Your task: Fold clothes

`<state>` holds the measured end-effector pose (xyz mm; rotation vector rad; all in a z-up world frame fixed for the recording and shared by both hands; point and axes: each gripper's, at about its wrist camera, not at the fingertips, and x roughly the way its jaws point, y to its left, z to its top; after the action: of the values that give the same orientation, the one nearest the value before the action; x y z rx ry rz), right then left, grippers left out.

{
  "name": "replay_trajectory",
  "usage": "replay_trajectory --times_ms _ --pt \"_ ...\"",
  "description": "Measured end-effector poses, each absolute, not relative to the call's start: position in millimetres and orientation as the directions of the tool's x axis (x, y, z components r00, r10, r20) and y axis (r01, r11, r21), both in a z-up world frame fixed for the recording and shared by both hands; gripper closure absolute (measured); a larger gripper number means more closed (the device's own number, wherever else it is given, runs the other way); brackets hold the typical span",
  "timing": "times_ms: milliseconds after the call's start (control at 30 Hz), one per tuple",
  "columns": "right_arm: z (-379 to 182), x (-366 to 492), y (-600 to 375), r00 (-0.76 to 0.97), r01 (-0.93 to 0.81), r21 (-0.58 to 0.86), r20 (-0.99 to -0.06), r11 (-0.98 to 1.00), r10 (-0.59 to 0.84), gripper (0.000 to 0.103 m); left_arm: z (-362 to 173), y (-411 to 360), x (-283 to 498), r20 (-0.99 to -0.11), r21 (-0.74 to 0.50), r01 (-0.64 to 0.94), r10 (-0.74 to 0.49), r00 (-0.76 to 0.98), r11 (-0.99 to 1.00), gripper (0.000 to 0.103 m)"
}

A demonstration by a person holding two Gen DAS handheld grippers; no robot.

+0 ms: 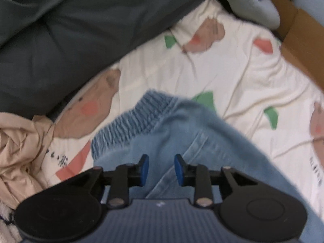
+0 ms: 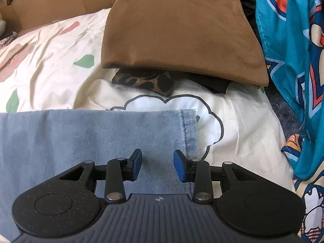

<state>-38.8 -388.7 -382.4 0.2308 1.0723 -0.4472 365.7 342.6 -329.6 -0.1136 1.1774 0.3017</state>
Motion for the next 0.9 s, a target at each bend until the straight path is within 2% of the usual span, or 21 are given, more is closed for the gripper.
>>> replay_trajectory --times_ms 133,367,433,567,700,900 --pt "-379 -41 -386 0.384 0.446 -0.046 -0.892 0.894 -0.238 0.061 -352 346 369 -0.929 0.091 -0.329 0.199 0.311 0.940 0.077" --pt "-373 -44 -386 0.373 0.424 -0.064 -0.897 0.903 -0.239 0.060 -378 346 391 -0.932 0.138 -0.295 0.224 0.284 0.945 0.077" --pt "-372 -44 -388 0.375 0.430 -0.064 -0.895 0.901 -0.243 0.056 -367 345 391 -0.913 0.146 -0.291 0.242 0.329 0.945 0.077" --pt "-372 -45 -390 0.396 0.439 -0.046 -0.887 0.897 -0.239 0.056 -340 350 389 -0.884 0.130 -0.305 0.249 0.396 0.944 0.077" --pt "-382 -48 -387 0.384 0.428 -0.046 -0.895 0.903 -0.228 0.056 -315 355 385 -0.866 0.071 -0.302 0.209 0.455 0.951 0.078" --pt "-387 -43 -380 0.371 0.407 -0.053 -0.903 0.912 -0.218 0.056 -312 342 369 -0.855 0.071 -0.241 0.183 0.486 0.968 0.078"
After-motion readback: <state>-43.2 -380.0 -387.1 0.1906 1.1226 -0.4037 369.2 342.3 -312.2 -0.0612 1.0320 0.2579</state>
